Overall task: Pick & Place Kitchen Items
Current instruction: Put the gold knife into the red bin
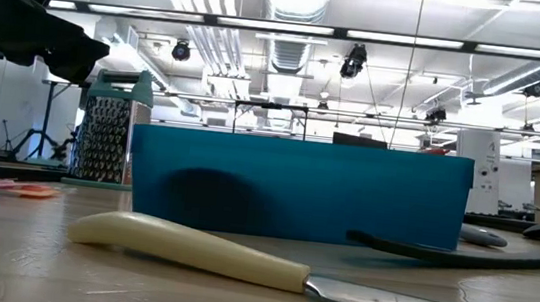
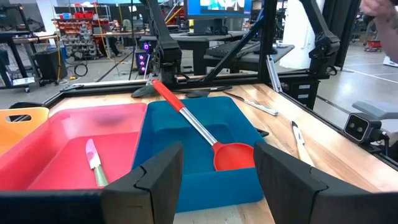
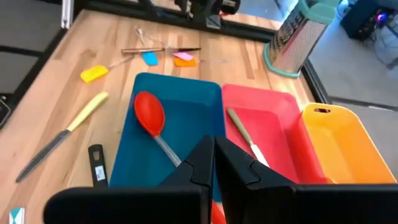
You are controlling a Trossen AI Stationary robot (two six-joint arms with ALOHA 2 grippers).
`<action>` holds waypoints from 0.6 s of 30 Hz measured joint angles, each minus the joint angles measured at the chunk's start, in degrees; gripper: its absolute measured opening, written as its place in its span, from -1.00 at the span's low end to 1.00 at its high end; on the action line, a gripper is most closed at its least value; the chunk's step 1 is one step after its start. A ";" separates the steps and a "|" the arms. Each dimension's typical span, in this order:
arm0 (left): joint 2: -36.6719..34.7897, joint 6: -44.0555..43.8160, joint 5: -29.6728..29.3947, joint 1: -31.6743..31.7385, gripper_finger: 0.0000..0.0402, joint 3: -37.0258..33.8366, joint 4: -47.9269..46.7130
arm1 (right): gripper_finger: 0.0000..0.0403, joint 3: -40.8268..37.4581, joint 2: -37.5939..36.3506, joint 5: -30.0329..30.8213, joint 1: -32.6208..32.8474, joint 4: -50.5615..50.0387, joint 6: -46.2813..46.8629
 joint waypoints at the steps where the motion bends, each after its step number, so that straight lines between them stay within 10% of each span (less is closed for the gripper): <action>1: -0.01 0.00 0.00 0.01 0.01 0.00 0.00 | -0.96 -1.08 -1.58 -0.04 0.00 0.13 0.00; 18: 0.22 1.81 0.07 0.01 0.01 0.02 -0.96 | -0.96 -17.19 -28.20 -2.49 0.00 0.79 1.75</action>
